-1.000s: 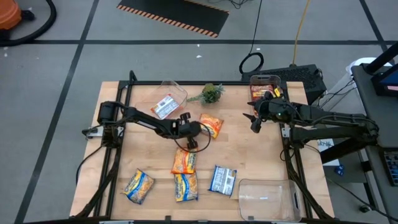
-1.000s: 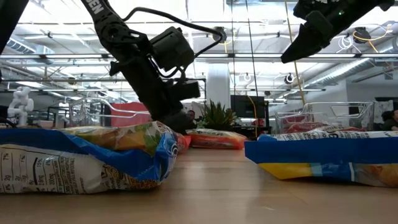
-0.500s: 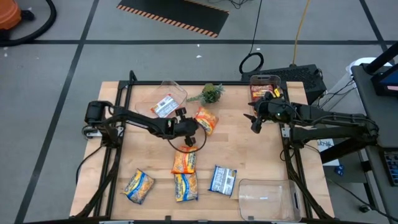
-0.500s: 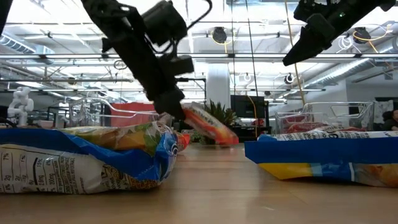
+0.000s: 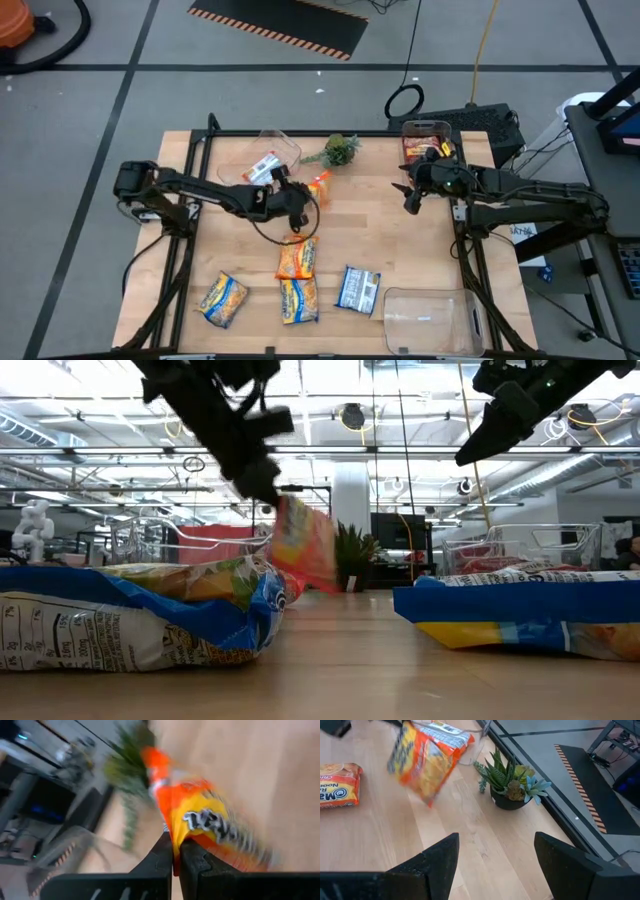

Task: Sort Maruchan noodles
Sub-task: Put the top orange noodle pack into the top left transparent bin

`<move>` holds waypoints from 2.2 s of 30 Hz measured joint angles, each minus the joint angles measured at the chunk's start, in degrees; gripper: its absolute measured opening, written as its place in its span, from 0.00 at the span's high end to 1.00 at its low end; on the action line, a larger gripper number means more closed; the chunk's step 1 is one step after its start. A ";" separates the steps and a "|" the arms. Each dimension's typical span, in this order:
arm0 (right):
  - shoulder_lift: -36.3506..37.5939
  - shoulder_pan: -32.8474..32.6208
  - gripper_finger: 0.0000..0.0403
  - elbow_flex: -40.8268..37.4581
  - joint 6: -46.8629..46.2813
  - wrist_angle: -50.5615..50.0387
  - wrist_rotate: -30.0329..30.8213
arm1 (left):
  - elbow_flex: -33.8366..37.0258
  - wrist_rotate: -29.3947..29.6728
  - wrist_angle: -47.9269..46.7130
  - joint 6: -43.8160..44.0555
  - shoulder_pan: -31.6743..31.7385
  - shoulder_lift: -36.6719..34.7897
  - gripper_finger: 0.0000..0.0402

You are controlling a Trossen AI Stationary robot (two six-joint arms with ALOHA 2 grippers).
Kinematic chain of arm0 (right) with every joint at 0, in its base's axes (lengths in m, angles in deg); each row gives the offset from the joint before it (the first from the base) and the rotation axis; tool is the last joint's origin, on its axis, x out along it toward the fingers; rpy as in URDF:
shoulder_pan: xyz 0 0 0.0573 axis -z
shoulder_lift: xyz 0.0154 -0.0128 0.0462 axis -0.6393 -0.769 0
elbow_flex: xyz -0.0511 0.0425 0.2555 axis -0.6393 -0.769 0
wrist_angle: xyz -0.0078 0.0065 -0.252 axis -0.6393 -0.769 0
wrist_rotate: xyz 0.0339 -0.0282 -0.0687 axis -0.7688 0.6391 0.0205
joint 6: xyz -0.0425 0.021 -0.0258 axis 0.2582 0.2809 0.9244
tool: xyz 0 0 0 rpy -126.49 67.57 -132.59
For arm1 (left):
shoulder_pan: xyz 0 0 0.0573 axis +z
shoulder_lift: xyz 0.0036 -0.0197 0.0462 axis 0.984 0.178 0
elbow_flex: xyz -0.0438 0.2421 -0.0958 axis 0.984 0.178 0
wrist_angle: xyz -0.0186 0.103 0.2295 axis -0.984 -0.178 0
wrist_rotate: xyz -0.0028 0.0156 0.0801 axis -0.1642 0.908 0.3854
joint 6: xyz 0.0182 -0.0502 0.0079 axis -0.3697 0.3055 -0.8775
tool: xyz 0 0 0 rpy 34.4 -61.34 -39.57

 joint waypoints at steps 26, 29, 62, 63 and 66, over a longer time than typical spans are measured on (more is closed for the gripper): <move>-0.02 0.00 0.37 0.00 -0.26 -0.43 -0.04 | -0.10 19.87 -29.49 22.98 11.37 -17.95 0.98; -0.02 0.00 0.37 0.00 -0.45 -0.43 -0.05 | -0.06 17.72 -28.55 23.22 12.62 -17.19 0.98; -0.02 0.00 0.37 0.00 -2.02 -1.00 -0.24 | 6.15 5.35 -29.82 27.63 15.44 -15.15 0.95; -0.02 0.00 0.37 0.00 -2.28 -1.02 -0.24 | 6.15 5.29 -30.20 27.68 15.44 -15.15 0.95; -0.02 0.00 0.37 0.00 -3.82 -0.66 -0.28 | 6.15 3.15 -30.70 27.88 15.47 -15.17 0.95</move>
